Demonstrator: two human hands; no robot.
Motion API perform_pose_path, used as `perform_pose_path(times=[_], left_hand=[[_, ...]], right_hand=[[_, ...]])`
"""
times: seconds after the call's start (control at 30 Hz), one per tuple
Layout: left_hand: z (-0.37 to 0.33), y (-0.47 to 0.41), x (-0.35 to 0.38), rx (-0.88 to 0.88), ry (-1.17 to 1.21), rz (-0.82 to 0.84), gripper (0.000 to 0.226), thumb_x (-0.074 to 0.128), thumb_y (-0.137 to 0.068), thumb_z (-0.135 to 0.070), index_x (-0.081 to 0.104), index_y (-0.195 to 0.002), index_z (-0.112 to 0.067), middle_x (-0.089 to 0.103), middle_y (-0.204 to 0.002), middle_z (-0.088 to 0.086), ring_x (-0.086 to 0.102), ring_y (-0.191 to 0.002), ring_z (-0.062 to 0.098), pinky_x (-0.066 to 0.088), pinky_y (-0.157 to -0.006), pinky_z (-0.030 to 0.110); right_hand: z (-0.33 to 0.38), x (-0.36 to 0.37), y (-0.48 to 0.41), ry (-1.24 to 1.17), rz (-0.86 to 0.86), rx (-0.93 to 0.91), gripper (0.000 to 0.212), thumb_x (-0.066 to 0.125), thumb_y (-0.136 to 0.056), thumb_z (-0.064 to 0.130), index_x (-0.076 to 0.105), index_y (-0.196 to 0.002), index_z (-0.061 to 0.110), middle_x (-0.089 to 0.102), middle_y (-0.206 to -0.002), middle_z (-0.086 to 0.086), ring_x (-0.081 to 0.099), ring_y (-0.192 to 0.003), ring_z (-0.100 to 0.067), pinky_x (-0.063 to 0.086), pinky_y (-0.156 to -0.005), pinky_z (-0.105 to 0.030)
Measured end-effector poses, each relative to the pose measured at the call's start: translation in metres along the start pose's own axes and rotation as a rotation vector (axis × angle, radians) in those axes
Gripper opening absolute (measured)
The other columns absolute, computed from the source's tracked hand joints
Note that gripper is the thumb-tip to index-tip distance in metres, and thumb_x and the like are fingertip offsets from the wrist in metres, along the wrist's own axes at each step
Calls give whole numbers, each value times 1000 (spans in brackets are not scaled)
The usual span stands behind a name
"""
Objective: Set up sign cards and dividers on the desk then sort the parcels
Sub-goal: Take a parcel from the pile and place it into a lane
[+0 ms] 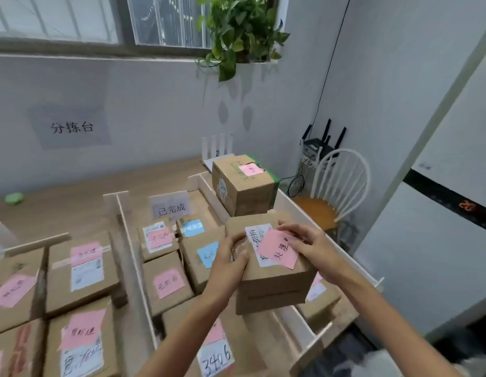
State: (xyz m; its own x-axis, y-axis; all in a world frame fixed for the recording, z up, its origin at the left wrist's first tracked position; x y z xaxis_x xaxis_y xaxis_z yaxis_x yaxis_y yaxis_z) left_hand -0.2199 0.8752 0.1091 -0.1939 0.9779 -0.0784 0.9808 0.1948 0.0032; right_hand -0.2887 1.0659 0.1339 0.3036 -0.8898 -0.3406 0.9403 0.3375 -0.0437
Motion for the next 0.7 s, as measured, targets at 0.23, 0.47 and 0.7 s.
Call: perform_pose_path(times=[0.23, 0.47, 0.7], left_hand=[[-6, -127, 95, -186, 68, -87, 38, 45, -87, 3, 55, -119, -13, 57, -122, 3, 55, -111, 15, 48, -95, 31], [28, -195, 128, -286, 29, -217, 30, 45, -89, 1, 52, -114, -14, 47, -133, 9, 55, -98, 11, 46, -53, 7], [67, -219, 140, -360, 12, -267, 30, 50, -91, -6, 51, -118, -20, 52, -126, 3, 55, -106, 12, 54, -67, 16]], right_hand=[[-42, -94, -130, -11, 123, 76, 33, 49, -91, -3, 64, -107, 22, 58, -124, 5, 56, -104, 1, 53, -75, -21], [-92, -98, -211, -7, 289, 134, 22, 57, -92, 15, 62, -110, 26, 62, -110, 17, 65, -91, -1, 56, -80, -33], [-141, -95, -236, -39, 289, 162, 22, 54, -93, 12, 63, -110, 24, 62, -118, 10, 67, -92, -8, 59, -69, -28]])
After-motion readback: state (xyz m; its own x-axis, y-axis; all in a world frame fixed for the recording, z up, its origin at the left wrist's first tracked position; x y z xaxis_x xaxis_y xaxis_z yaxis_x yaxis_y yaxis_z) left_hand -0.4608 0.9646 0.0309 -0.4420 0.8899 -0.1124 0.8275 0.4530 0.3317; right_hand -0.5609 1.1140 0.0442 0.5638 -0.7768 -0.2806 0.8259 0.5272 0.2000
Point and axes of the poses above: each hand's wrist, its own y-axis away from the middle knuckle, its own x-axis out of the palm, z = x × y, the point moved 1 cm from there along -y, towards the middle knuckle
